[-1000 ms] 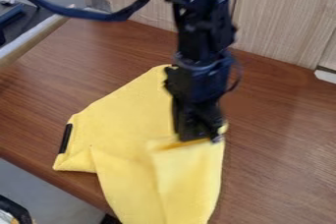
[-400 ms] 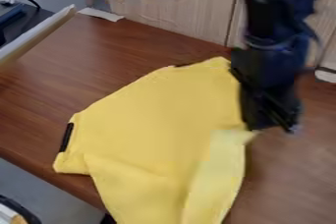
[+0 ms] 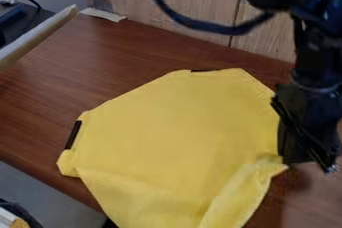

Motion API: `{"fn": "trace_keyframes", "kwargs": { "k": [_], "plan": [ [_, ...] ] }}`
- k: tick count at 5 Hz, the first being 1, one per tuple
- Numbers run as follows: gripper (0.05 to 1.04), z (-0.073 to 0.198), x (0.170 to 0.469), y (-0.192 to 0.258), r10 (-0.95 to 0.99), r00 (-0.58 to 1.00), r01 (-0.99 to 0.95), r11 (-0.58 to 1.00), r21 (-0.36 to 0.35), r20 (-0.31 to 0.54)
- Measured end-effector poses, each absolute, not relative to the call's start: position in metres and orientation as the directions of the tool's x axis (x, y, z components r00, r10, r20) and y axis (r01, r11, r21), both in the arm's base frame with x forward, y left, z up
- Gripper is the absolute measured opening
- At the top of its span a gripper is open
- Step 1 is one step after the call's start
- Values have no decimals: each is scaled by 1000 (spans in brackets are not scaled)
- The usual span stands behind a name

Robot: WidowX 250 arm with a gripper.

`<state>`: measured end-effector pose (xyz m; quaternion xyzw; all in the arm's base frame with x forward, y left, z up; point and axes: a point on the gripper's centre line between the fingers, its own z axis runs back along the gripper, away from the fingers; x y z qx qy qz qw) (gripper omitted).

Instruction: Unfold cloth from the left to the right

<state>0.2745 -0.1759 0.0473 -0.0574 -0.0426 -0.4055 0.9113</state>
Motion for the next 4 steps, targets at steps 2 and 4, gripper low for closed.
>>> {"fn": "trace_keyframes", "kwargs": {
  "k": [2,4],
  "plan": [
    [67,23,283,-196,-772,629,777,625,-74,89],
    [449,20,282,-197,-782,620,784,616,-73,62]
  ]
}}
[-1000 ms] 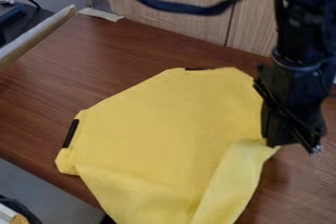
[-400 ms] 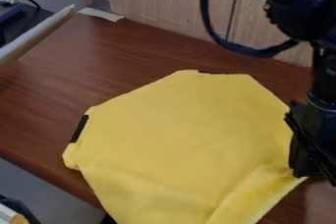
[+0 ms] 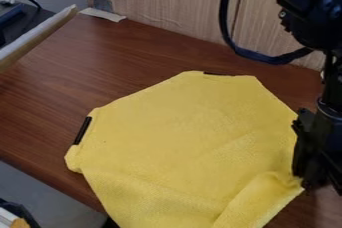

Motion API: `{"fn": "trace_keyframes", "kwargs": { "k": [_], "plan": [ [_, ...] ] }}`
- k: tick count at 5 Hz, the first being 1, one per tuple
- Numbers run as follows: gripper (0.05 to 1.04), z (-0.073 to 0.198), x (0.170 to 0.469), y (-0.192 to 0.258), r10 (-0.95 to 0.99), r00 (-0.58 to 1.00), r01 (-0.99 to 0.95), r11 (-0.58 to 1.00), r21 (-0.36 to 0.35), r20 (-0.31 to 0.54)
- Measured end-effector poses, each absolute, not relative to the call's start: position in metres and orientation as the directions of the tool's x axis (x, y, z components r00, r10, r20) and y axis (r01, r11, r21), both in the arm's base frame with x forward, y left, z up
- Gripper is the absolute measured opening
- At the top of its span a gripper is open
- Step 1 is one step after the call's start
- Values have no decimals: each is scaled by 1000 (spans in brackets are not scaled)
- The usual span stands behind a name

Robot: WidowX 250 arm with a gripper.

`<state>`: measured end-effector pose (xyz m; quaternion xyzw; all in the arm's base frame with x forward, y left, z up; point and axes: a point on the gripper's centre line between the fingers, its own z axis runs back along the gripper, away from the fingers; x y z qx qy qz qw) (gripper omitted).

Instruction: Unfold cloth from the left to the right

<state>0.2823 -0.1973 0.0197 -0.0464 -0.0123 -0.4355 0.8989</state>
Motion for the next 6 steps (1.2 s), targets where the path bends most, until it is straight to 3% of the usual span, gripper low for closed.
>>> {"fn": "trace_keyframes", "kwargs": {
  "k": [1,2,3,6],
  "plan": [
    [757,17,279,-194,-781,623,782,619,-68,52],
    [991,34,286,-187,-765,637,771,635,-49,96],
    [1003,38,287,-181,-766,636,772,634,-50,91],
    [1000,96,284,-157,-786,593,793,608,46,177]
  ]
}}
